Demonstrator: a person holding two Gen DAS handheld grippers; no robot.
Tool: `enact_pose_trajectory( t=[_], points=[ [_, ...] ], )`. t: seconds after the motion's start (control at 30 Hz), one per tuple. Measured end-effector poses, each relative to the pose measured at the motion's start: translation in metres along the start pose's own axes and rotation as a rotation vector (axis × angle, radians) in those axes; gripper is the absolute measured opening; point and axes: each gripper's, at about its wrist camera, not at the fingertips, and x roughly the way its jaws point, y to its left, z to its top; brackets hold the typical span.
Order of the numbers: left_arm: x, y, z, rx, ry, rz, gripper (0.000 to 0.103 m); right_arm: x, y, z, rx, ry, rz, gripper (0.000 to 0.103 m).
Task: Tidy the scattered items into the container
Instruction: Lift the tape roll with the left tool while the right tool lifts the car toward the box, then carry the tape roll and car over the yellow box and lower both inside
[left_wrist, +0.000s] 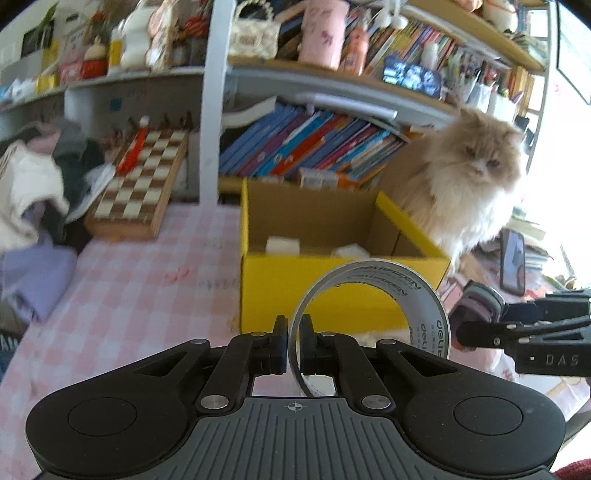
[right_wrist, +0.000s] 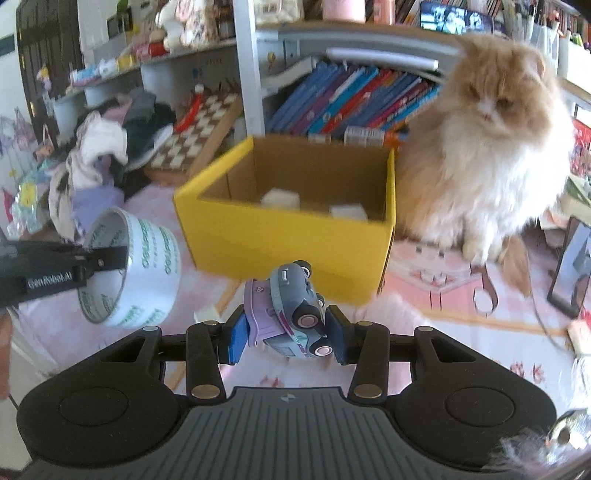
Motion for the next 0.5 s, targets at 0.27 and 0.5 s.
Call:
enact_pose_trajectory(
  t=[0.27,0.5],
  points=[
    [0.017,-0.004,0.043,0.011,-0.076,0.003,0.004,0.001,-0.021,0.046,-0.035,-0.087,0.025,0.042],
    [0.041,-0.009,0.077,0.062,-0.106,0.054,0.004,0.021,-0.042,0.082,-0.068,-0.122,0.047,0.042]
  ],
)
